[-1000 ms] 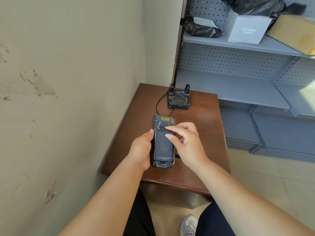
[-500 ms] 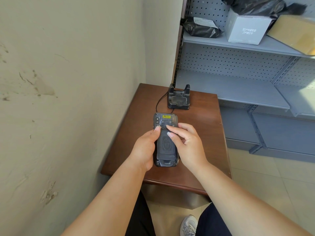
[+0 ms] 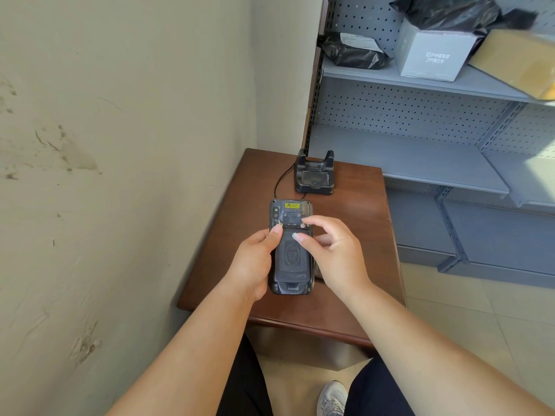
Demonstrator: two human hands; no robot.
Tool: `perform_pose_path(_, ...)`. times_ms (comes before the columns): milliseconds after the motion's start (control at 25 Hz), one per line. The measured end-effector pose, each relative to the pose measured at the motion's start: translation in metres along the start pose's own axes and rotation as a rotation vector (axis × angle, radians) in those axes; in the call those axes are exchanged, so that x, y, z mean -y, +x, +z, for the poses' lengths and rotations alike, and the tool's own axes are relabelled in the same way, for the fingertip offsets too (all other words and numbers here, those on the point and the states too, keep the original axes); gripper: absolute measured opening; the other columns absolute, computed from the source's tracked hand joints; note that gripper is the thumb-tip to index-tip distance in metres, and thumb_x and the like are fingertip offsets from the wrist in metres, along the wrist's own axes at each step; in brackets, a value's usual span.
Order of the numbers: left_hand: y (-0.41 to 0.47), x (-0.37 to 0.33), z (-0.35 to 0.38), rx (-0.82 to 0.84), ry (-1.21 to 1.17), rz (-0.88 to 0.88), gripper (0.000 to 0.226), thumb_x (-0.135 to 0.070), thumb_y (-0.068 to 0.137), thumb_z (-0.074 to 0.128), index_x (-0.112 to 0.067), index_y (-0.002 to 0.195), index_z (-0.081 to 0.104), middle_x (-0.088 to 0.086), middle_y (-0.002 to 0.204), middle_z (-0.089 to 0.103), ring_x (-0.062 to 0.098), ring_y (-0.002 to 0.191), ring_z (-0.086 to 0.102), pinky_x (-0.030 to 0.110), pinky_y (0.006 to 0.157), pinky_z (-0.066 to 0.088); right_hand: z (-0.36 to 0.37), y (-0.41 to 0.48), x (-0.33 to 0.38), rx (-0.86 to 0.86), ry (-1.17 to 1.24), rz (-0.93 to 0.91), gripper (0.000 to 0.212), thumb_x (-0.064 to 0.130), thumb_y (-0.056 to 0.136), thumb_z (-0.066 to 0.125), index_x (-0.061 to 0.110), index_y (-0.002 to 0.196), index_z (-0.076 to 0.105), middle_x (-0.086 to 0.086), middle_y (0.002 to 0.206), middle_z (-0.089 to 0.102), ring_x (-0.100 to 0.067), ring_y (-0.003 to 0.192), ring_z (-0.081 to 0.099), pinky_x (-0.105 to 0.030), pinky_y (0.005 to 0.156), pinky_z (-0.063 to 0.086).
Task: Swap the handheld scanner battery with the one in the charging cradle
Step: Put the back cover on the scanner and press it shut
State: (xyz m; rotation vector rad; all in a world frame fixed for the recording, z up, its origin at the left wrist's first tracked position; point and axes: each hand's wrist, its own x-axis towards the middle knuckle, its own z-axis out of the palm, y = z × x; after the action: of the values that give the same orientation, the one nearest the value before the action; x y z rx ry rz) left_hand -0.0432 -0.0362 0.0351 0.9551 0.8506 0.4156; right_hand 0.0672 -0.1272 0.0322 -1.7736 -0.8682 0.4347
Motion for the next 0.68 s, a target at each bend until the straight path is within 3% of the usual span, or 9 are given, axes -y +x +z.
perform_pose_path(200,-0.0002,-0.0019,-0.0006,0.018,0.013,0.034,0.026,-0.029,0.096,0.049,-0.009,0.099,0.067,0.008,0.087,0.075,0.025,0.082,0.072,0.039,0.072,0.058,-0.0053,0.0028,0.0033,0.018,-0.084,-0.034,0.023,0.034,0.079,0.071,0.032,0.1,0.062,0.009,0.109,0.058,-0.013,0.077,0.064,-0.027,0.071,0.055)
perform_pose_path(440,0.0005,-0.0017,0.0002,-0.012,0.038,0.056,0.027,-0.03,0.095,0.051,-0.009,0.099,0.067,0.008,0.086,0.074,0.024,0.08,0.072,0.041,0.076,0.058,-0.0065,0.0067,0.0053,0.027,-0.235,-0.064,0.024,0.037,0.078,0.07,0.028,0.097,0.059,0.011,0.103,0.053,-0.011,0.069,0.058,-0.033,0.07,0.052)
perform_pose_path(680,0.0001,-0.0004,0.0018,-0.028,0.006,0.027,0.03,-0.031,0.095,0.051,-0.006,0.104,0.066,0.012,0.094,0.073,0.028,0.085,0.071,0.045,0.079,0.058,0.0016,0.007,0.0042,-0.037,-0.16,0.014,0.022,0.033,0.077,0.072,0.023,0.092,0.059,0.007,0.1,0.053,-0.009,0.071,0.055,-0.028,0.068,0.05)
